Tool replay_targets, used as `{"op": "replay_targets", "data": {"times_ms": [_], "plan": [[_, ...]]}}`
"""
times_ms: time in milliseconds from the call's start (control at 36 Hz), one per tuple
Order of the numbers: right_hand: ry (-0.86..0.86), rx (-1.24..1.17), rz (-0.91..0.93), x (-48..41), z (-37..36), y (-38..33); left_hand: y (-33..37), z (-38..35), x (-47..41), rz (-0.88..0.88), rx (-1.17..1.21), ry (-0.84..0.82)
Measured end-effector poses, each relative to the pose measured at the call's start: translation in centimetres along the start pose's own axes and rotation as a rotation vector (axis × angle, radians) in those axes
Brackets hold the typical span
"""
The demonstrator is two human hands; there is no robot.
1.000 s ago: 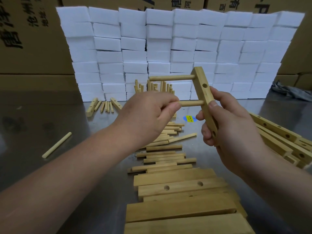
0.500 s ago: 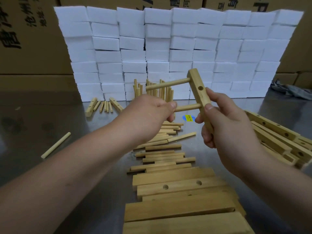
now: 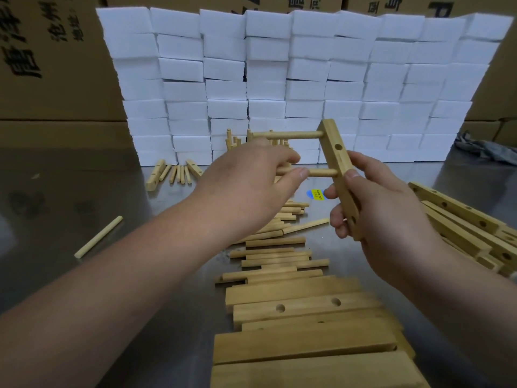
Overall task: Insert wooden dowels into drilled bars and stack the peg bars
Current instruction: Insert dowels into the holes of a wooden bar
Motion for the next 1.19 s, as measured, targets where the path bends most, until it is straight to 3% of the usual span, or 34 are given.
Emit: {"op": "replay_targets", "data": {"times_ms": [194, 306, 444, 500, 611, 667, 1083, 1194], "plan": [[0.052, -0.012, -0.092, -0.4, 0.6, 1.0, 1.2, 0.5, 0.1, -0.133, -0.201, 0.085], [0.079, -0.044, -0.132, -0.6, 1.0, 1.3, 1.1, 1.2, 0.2, -0.153, -0.095, 0.196], [0.162, -0.137, -0.276, -1.0, 2.0, 2.4, -2.7, 1.6, 0.3, 0.091, 0.171, 0.350], [0.186, -0.135, -0.323, -1.1, 2.2, 2.9, -4.0, -0.3, -0.1, 0.158, 0.109, 0.214], [0.193, -0.137, -0.360, -1.2, 2.2, 3.3, -4.7, -7.2, 0.4, 0.104, -0.199, -0.352], [0.194, -0.126, -0.358, -1.2, 2.3, 3.5, -5.2, -8.9, 1.1, 0.104, -0.265, -0.459], [0.221, -0.170, -0.372, -0.7, 2.4, 4.3, -5.5, -10.4, 1.4, 0.086, -0.190, -0.492], [0.245, -0.143, -0.331, -1.2, 3.1, 4.1, -3.9, -8.8, 0.9, 0.038, -0.073, -0.380]]}}
Point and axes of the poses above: each hand's wrist, its own x-axis away from the middle knuckle, its own z-axis out of the back of the hand, y = z × x, the point moved 9 cm from there along -x, towards the middle knuckle, and after that the axes turned 2 degrees about -x, right-handed, at the moved point
